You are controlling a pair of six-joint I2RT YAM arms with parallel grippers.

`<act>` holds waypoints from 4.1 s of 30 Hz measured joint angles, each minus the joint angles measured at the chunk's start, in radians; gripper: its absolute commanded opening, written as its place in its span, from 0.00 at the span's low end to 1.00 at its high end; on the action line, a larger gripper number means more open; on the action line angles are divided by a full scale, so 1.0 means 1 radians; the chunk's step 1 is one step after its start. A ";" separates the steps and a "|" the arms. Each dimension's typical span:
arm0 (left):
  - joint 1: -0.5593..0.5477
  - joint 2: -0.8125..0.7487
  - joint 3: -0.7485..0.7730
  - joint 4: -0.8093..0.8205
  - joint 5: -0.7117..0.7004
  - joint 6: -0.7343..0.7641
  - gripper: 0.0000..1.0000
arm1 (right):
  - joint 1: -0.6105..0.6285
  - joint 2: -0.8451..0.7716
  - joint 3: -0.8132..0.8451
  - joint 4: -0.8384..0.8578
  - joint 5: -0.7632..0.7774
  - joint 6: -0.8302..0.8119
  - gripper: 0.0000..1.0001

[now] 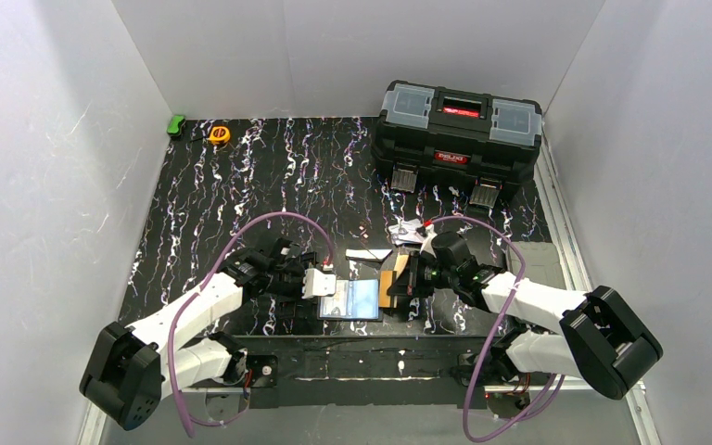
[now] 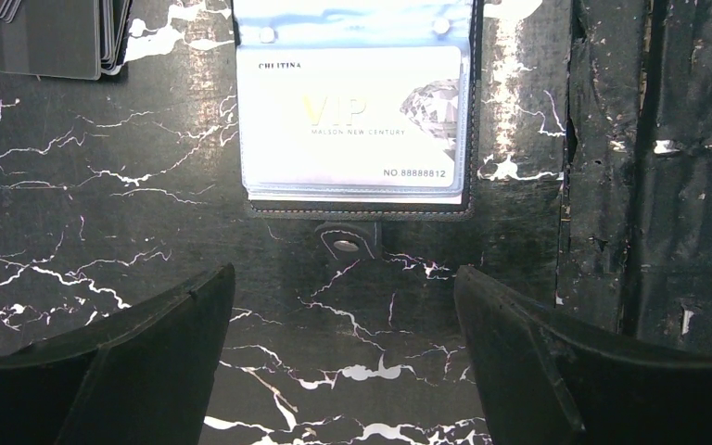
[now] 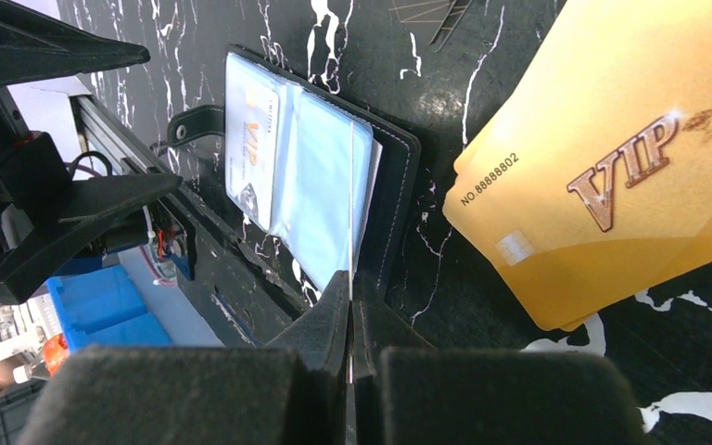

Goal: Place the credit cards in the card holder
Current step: Turn over the card slot in the card holder.

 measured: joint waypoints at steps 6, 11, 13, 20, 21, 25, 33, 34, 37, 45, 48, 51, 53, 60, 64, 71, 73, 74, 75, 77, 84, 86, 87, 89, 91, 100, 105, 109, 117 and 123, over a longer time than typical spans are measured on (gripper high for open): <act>-0.006 0.000 0.000 0.000 0.000 0.009 0.87 | 0.000 0.003 0.000 0.028 -0.019 0.009 0.01; -0.008 0.000 -0.003 0.000 0.000 0.010 0.87 | 0.000 0.003 0.000 0.047 -0.030 0.012 0.01; -0.009 0.000 -0.003 0.000 0.000 0.010 0.87 | 0.000 0.004 0.000 0.053 -0.035 0.012 0.01; -0.010 0.000 -0.003 0.000 0.000 0.013 0.87 | 0.001 0.005 0.000 0.076 -0.060 0.013 0.01; -0.010 0.000 -0.004 0.000 0.000 0.013 0.87 | 0.002 0.007 0.000 0.080 -0.064 0.012 0.01; -0.010 -0.002 -0.005 0.000 0.000 0.014 0.87 | 0.002 0.021 0.000 0.100 -0.087 0.012 0.01; -0.010 -0.002 -0.005 0.000 0.000 0.016 0.86 | 0.003 0.004 0.014 0.000 -0.019 -0.004 0.01; -0.010 -0.002 -0.005 0.000 0.000 0.016 0.86 | 0.003 -0.013 0.014 -0.025 -0.001 -0.007 0.01; -0.010 -0.002 -0.005 0.000 0.000 0.016 0.86 | 0.003 -0.081 0.014 -0.063 0.038 -0.014 0.01; -0.011 -0.002 -0.005 0.000 0.000 0.016 0.86 | 0.005 -0.080 0.014 -0.028 0.029 -0.012 0.01; -0.011 -0.002 -0.005 0.000 0.000 0.016 0.86 | 0.007 -0.038 0.014 -0.020 0.024 -0.011 0.01; -0.011 -0.002 -0.005 0.000 0.000 0.016 0.86 | 0.008 -0.025 0.014 -0.018 0.023 -0.011 0.01; -0.011 -0.002 -0.005 0.000 0.000 0.016 0.86 | 0.009 -0.024 0.014 -0.013 0.023 -0.012 0.01; -0.011 -0.002 -0.005 0.000 0.000 0.015 0.86 | 0.009 -0.006 0.014 0.008 0.009 -0.011 0.01; -0.011 -0.002 -0.005 0.000 0.000 0.015 0.86 | 0.009 0.011 0.014 0.020 0.003 -0.011 0.01; -0.012 -0.002 -0.005 0.000 0.000 0.015 0.86 | 0.009 0.024 0.014 0.040 -0.005 -0.004 0.01; -0.012 -0.002 -0.005 0.000 0.000 0.015 0.86 | 0.009 0.024 0.014 0.045 -0.008 0.000 0.01; -0.012 -0.002 -0.005 0.000 0.000 0.015 0.86 | 0.009 0.024 0.014 0.047 -0.009 0.001 0.01; -0.012 -0.002 -0.005 0.000 0.000 0.015 0.86 | 0.009 0.024 0.014 0.049 -0.011 0.004 0.01; -0.012 -0.002 -0.005 0.000 0.000 0.016 0.85 | 0.009 0.024 0.014 0.055 -0.016 0.007 0.01; -0.014 -0.002 -0.005 0.000 0.001 0.016 0.86 | 0.009 0.043 0.014 0.076 -0.029 0.008 0.01; -0.016 -0.002 -0.005 0.000 0.002 0.016 0.85 | 0.009 0.050 0.014 0.076 -0.029 0.008 0.01; -0.016 -0.002 -0.005 0.000 0.002 0.016 0.85 | 0.009 0.051 0.014 0.075 -0.029 0.008 0.01; -0.016 -0.002 -0.005 -0.001 0.002 0.016 0.86 | 0.009 0.050 0.014 0.073 -0.026 0.008 0.01; -0.016 -0.002 -0.005 -0.002 0.004 0.016 0.82 | 0.009 0.038 0.014 0.064 -0.019 0.008 0.01; -0.018 -0.002 -0.005 -0.004 0.013 0.026 0.76 | 0.009 -0.018 0.013 0.056 -0.002 0.006 0.01; -0.019 -0.002 -0.005 -0.004 0.016 0.027 0.77 | 0.009 -0.002 0.003 0.058 -0.002 0.004 0.01; -0.021 0.000 -0.005 -0.004 0.016 0.027 0.77 | 0.009 0.002 -0.014 0.056 0.003 0.004 0.01; -0.026 0.006 -0.005 -0.004 0.018 0.027 0.77 | 0.009 0.001 -0.017 0.058 0.005 0.004 0.01; -0.029 0.007 -0.005 -0.004 0.019 0.027 0.77 | 0.009 0.010 -0.017 0.074 0.000 0.006 0.01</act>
